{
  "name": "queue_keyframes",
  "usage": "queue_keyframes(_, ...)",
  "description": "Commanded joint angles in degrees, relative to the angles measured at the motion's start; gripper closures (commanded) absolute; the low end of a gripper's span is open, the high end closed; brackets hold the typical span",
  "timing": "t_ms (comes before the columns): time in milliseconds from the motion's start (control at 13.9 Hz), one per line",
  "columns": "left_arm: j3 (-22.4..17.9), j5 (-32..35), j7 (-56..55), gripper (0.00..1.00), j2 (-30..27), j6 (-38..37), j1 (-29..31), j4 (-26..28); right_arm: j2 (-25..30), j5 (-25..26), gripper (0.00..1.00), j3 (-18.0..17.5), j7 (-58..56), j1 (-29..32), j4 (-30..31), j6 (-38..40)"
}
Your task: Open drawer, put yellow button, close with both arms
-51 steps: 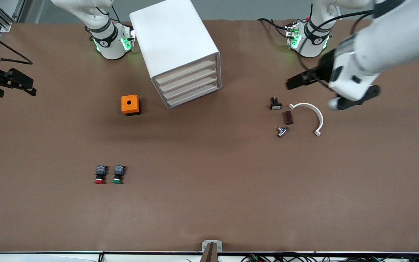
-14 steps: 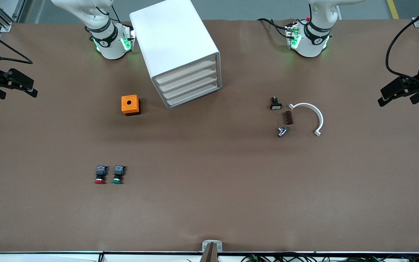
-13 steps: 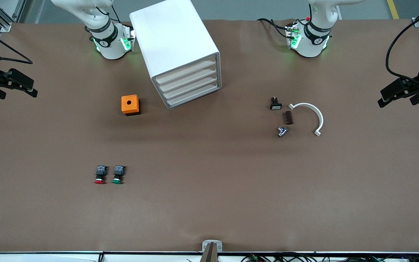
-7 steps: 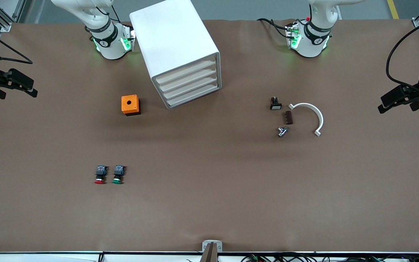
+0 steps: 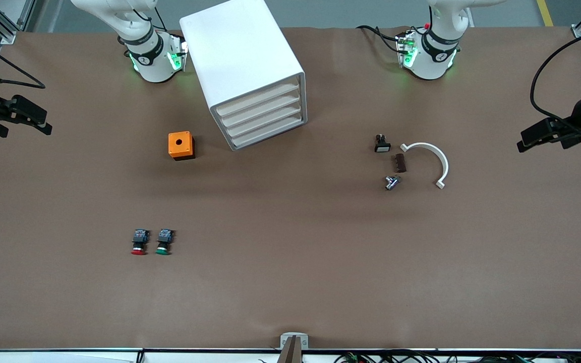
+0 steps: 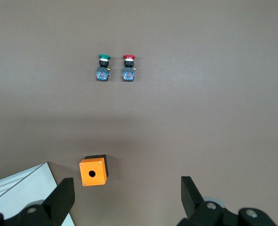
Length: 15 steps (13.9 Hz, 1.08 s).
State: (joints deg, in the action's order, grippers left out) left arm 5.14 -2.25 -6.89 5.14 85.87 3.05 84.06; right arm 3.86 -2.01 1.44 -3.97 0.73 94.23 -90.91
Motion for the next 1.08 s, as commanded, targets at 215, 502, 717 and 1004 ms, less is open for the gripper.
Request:
queue_keyframes(215,0.2,2.7,-0.5,0.0,0.5,-2.5,0.3,-1.4,1.7,-0.7,0.0,-0.2,0.5,0.6,1.5,-0.1)
queue_keyframes(502,0.4,2.6,-0.7,0.0,0.5,-2.5,0.3,-1.4,1.6,-0.7,0.0,-0.2,0.5,0.6,1.5,-0.1)
queue_keyframes(717,0.4,1.9,-0.8,0.0,0.5,-2.5,0.3,-1.4,1.6,-0.7,0.0,-0.2,0.5,0.5,1.5,-0.1)
queue_keyframes(1004,0.4,1.8,-0.8,0.0,0.5,-2.5,0.4,-1.4,1.6,-0.7,0.0,-0.2,0.5,0.5,1.5,-0.2)
